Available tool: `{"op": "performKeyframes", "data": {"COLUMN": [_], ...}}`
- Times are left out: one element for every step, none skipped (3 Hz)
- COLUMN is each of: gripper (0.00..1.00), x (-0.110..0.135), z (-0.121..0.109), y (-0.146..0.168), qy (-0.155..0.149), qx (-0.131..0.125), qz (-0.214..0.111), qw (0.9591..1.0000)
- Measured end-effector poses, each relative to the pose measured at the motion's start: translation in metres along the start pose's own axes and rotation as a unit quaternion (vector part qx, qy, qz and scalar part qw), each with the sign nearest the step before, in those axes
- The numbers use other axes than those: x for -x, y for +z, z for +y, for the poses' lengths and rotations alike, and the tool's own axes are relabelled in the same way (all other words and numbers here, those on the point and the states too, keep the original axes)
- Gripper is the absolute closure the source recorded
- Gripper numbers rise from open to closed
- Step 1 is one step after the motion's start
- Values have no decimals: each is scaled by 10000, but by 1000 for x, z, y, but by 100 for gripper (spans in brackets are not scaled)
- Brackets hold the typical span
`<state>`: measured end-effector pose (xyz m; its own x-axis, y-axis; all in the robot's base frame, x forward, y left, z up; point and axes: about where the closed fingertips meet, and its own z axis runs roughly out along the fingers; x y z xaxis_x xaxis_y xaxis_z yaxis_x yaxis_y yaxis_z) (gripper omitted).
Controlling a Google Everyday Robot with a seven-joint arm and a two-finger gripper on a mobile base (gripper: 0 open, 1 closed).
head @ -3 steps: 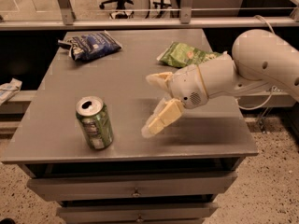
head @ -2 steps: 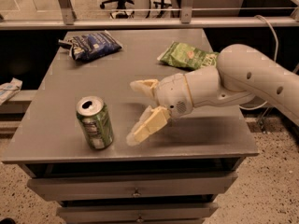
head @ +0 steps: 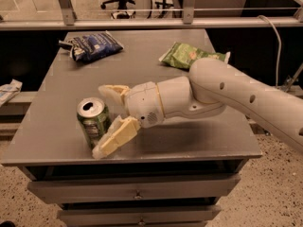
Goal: Pick green can
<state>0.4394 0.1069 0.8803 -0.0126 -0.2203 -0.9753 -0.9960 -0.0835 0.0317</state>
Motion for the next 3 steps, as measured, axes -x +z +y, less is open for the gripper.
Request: {"op": "performKeyframes", "data": {"gripper": [18, 49, 80], "x": [1, -3, 8], "z": [0, -3, -31], "y": [15, 22, -10], "qy": [-29, -23, 10], "qx": [-103, -219, -559], "qz": [-29, -17, 109], "qw": [9999, 9998, 9984]}}
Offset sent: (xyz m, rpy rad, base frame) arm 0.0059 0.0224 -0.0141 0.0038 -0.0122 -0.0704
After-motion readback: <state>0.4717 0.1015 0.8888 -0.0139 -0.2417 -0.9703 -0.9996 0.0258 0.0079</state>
